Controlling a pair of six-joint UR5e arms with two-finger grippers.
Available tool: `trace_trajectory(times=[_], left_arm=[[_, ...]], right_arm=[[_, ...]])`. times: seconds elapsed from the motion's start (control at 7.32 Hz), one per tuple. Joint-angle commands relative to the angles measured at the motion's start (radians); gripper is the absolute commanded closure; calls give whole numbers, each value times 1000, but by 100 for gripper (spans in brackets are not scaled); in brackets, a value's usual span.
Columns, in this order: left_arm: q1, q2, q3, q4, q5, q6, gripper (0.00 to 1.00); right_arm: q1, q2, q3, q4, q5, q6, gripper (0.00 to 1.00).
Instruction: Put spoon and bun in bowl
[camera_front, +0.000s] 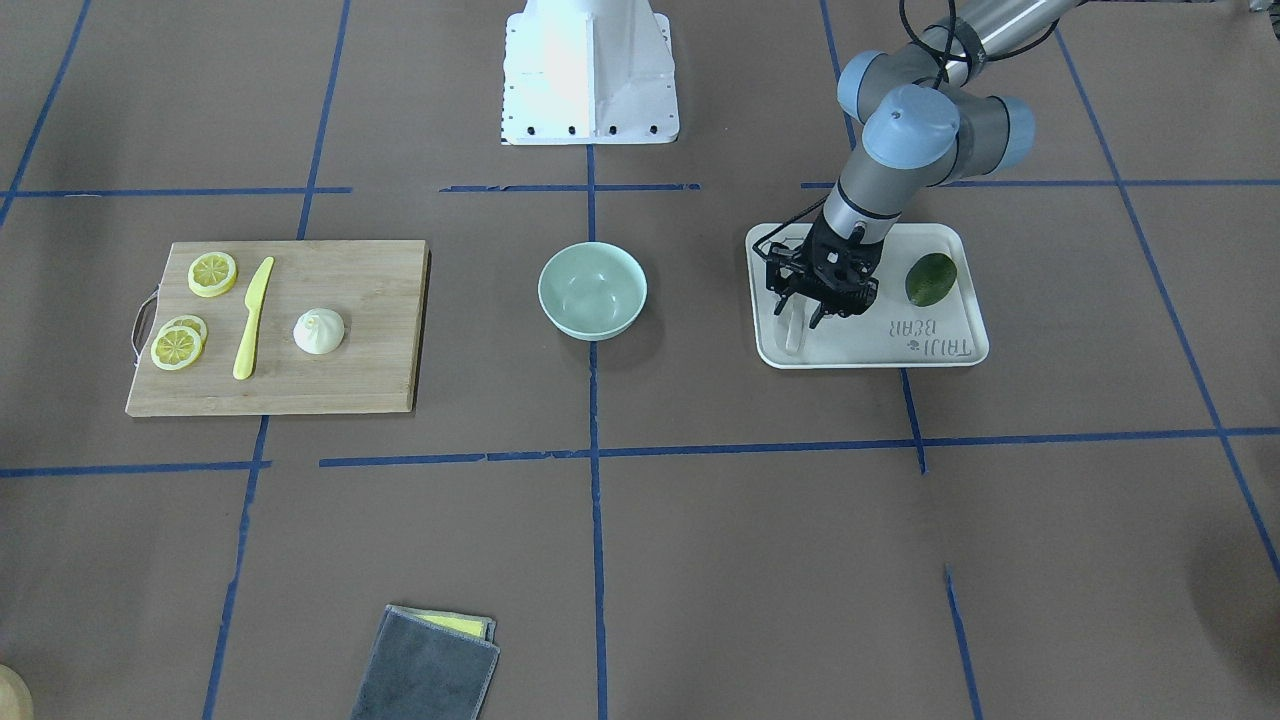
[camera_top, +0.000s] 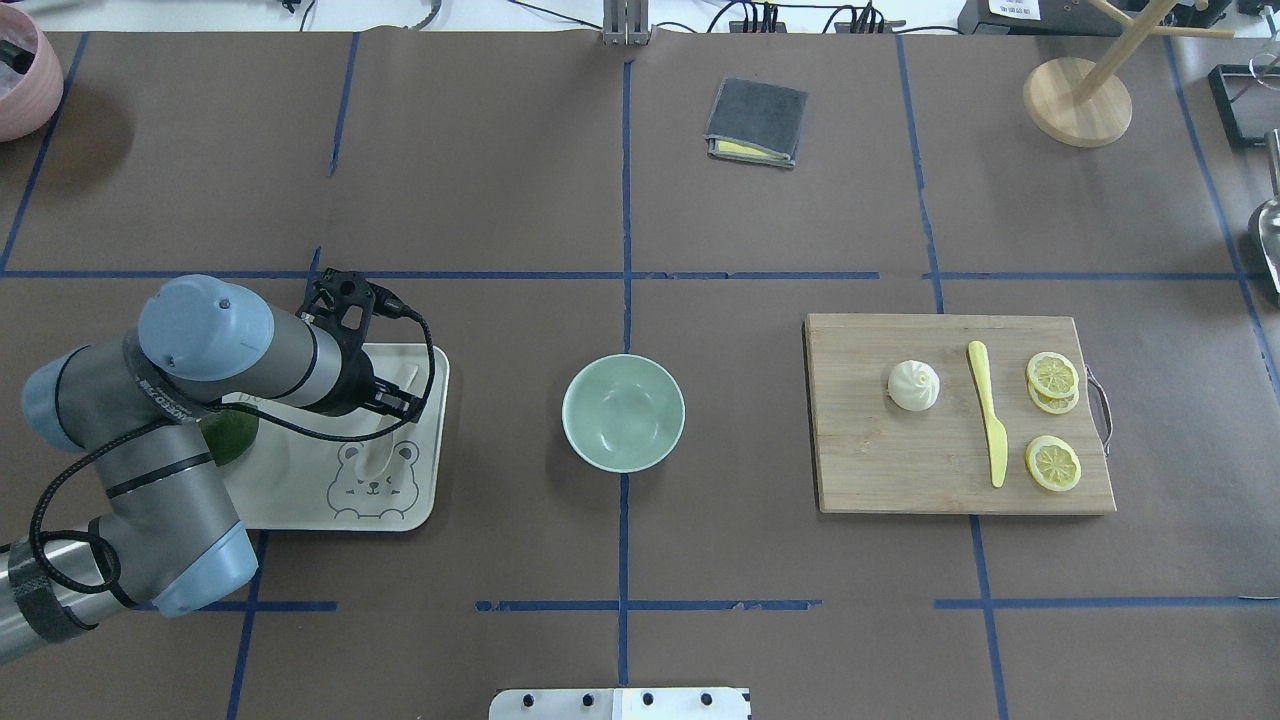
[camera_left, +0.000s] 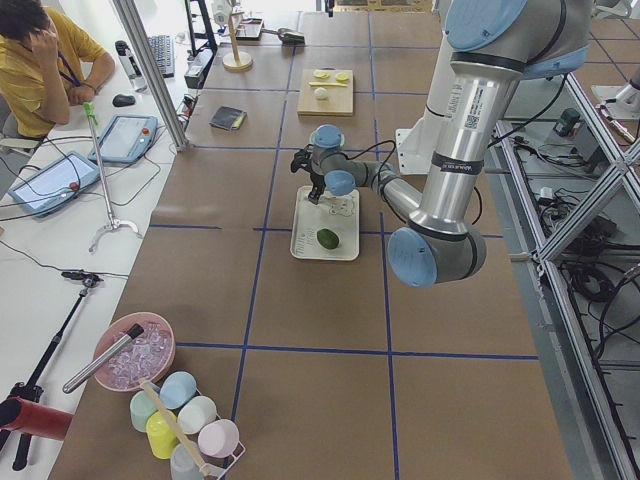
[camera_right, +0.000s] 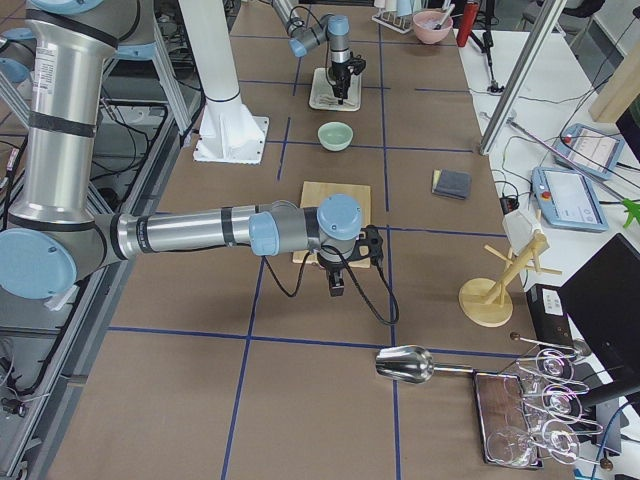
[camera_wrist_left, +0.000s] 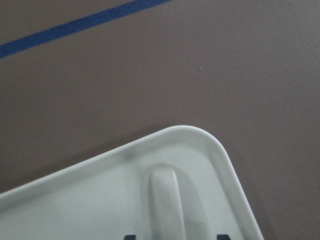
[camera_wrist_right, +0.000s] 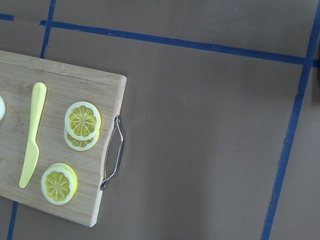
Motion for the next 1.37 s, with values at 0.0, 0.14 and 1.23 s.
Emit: trace_trajectory(times=[0.0, 0.14, 1.23], left_arm=[[0, 0, -1, 2, 0, 0, 83], [0, 0, -4, 6, 0, -2, 100], [66, -370, 38, 109, 55, -548, 100]], right_arm=[[0, -2, -4, 0, -4, 0, 0], [0, -2, -4, 1, -5, -2, 0], [0, -2, -2, 0, 10, 1, 0]])
